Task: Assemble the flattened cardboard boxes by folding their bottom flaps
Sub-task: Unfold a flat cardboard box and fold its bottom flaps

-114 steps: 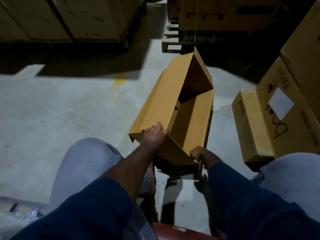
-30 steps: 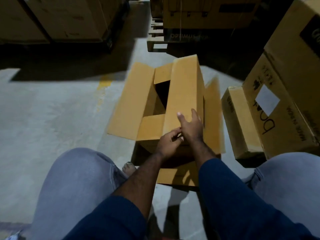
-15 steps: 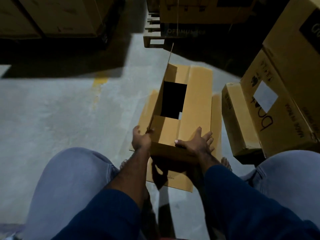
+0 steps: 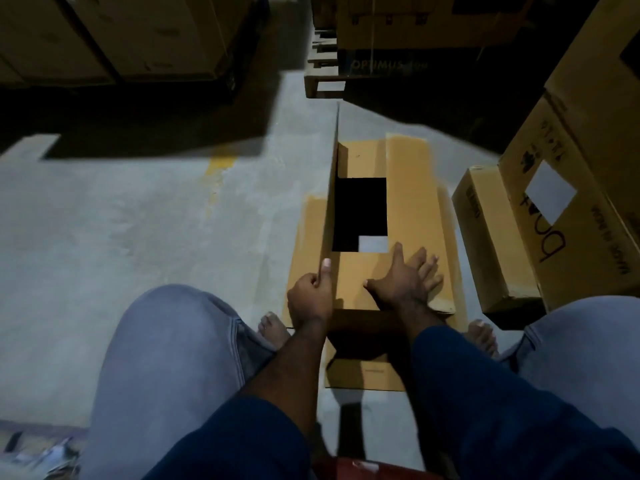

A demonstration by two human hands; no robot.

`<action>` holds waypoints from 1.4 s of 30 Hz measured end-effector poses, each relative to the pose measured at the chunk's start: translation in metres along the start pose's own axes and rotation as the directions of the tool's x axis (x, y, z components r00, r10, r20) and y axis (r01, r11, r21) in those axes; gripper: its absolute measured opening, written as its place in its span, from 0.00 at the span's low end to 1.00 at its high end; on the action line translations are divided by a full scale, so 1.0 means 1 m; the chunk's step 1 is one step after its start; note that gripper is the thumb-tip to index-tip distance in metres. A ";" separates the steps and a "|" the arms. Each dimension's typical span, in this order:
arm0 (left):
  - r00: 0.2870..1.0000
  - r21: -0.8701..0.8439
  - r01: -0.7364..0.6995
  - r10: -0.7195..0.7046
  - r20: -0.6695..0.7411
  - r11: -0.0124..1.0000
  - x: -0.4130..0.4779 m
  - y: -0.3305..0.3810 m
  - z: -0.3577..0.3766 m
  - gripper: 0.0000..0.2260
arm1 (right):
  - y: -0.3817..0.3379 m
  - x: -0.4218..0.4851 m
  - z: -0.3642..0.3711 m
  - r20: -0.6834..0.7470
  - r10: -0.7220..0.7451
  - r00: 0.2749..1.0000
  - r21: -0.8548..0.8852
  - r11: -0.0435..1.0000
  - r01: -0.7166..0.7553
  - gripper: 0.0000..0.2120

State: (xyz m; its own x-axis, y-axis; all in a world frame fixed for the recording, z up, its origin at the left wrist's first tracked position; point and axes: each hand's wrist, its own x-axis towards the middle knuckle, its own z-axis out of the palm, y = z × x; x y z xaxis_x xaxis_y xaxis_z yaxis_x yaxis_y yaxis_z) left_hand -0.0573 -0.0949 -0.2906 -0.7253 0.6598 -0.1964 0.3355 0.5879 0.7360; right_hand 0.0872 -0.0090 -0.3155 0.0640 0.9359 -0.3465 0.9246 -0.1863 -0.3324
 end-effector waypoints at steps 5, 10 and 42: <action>0.920 -0.212 0.237 -0.289 -0.264 0.948 0.030 -0.004 -0.027 0.23 | -0.017 -0.005 0.002 -0.047 -0.144 0.988 -0.029 0.989 0.143 0.42; 0.881 0.181 0.371 -0.284 -0.377 0.911 0.047 -0.016 -0.033 0.22 | -0.019 -0.009 0.006 -0.082 -0.235 0.969 0.047 0.970 0.239 0.33; 0.735 0.594 -0.528 -0.023 0.678 0.607 0.148 0.034 0.060 0.10 | -0.100 0.068 0.041 0.070 -0.215 0.974 0.267 0.945 0.189 0.09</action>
State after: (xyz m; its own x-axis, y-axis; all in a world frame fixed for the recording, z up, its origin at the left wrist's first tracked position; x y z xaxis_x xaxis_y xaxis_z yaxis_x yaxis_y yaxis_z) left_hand -0.1171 0.0503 -0.3338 -0.1337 0.7884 -0.6005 0.9438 0.2862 0.1657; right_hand -0.0165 0.0615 -0.3413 -0.1629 0.9306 -0.3278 0.7853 -0.0788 -0.6141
